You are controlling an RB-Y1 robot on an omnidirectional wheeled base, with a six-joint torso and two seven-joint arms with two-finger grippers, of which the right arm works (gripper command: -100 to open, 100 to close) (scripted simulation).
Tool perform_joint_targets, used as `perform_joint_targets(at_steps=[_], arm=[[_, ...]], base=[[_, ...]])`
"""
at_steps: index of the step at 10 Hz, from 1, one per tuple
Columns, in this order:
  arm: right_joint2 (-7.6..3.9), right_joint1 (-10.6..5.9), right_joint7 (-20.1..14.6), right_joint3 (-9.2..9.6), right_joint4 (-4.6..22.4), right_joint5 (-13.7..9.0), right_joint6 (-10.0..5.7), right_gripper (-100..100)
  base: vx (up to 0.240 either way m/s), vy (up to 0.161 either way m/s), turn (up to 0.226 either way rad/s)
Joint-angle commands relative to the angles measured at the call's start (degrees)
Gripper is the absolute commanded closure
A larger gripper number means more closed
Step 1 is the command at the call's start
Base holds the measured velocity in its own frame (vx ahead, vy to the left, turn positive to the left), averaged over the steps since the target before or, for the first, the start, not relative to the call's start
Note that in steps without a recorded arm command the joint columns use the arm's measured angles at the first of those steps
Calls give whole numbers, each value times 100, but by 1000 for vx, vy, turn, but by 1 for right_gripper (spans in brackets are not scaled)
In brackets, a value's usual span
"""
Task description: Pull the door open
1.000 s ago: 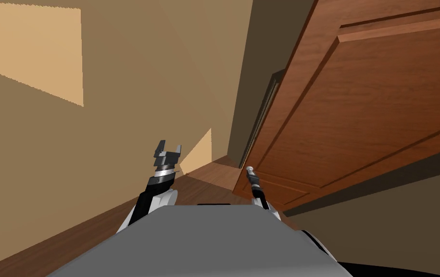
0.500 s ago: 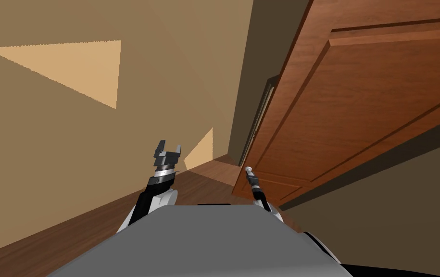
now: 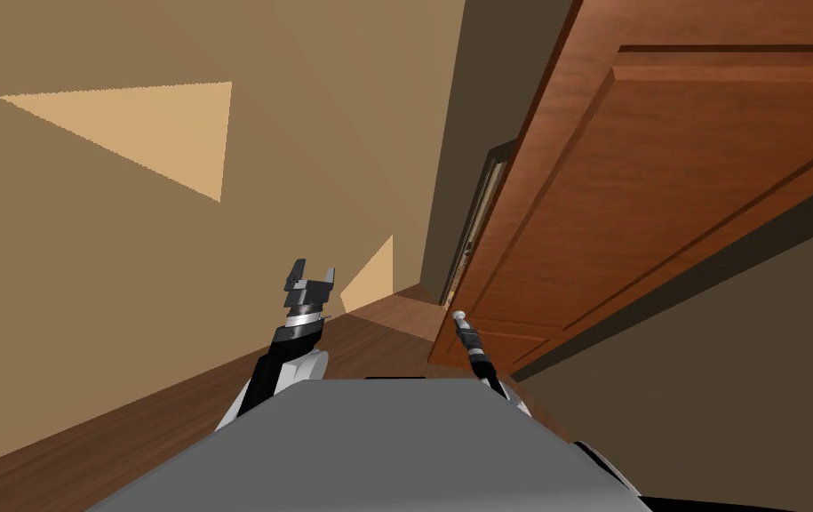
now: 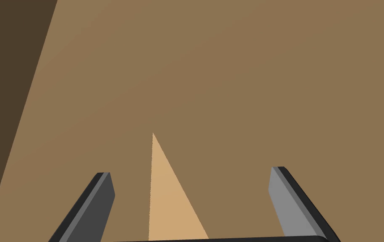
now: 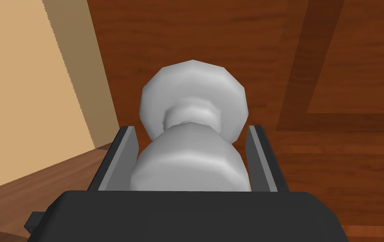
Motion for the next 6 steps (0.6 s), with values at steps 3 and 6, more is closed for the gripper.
perform_joint_targets(at_steps=[3,6], arm=[[-311,415,-366,275,-67,225,-518,100],[-486,660,-584,447,-116,362,-833,100]], base=[[-20,9,-77],[-23,1,-55]])
